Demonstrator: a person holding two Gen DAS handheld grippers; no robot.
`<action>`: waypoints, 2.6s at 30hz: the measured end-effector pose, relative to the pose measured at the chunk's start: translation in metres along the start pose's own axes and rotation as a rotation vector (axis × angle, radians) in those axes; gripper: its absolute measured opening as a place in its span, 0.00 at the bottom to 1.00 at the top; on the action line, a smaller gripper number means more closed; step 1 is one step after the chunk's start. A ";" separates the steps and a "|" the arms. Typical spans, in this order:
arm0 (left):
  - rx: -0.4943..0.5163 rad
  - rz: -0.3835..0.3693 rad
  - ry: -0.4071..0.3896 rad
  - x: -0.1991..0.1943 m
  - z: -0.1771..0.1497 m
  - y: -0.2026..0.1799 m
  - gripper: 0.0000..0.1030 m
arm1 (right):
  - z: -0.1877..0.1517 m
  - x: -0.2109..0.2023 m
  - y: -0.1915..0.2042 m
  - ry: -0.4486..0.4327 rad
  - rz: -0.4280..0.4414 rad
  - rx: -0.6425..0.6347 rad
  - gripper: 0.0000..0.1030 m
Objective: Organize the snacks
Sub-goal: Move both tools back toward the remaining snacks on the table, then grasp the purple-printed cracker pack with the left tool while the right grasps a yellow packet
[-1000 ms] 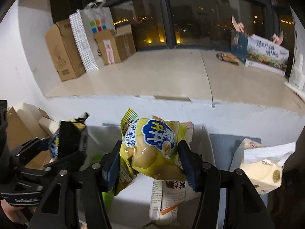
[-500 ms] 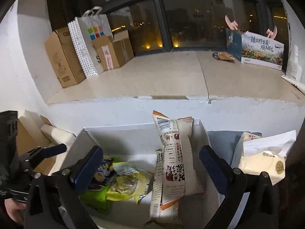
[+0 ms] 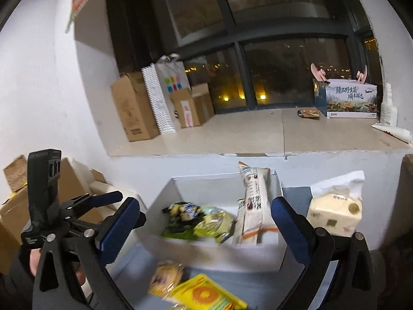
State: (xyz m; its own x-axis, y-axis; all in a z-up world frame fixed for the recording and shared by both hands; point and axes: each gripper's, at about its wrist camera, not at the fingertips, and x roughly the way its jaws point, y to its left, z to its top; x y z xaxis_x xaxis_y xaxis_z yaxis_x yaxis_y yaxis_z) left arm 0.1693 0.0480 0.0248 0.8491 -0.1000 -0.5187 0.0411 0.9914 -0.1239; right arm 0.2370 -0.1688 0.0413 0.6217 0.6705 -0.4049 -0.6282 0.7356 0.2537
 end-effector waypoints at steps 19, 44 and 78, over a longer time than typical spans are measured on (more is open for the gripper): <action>-0.110 -0.058 0.047 -0.066 -0.119 -0.041 1.00 | -0.128 -0.101 0.011 0.050 -0.021 0.046 1.00; -0.109 -0.073 0.118 -0.065 -0.154 -0.045 1.00 | -0.158 0.021 -0.025 0.393 -0.047 0.013 1.00; -0.185 -0.048 0.158 -0.043 -0.163 -0.022 1.00 | -0.131 0.127 -0.015 0.613 0.012 -0.343 0.31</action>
State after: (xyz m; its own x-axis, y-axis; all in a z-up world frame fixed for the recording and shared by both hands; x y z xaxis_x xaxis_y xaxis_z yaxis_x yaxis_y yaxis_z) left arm 0.0459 0.0164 -0.0880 0.7551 -0.1730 -0.6324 -0.0300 0.9544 -0.2970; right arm 0.2641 -0.1075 -0.1287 0.3011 0.4287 -0.8518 -0.8084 0.5886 0.0104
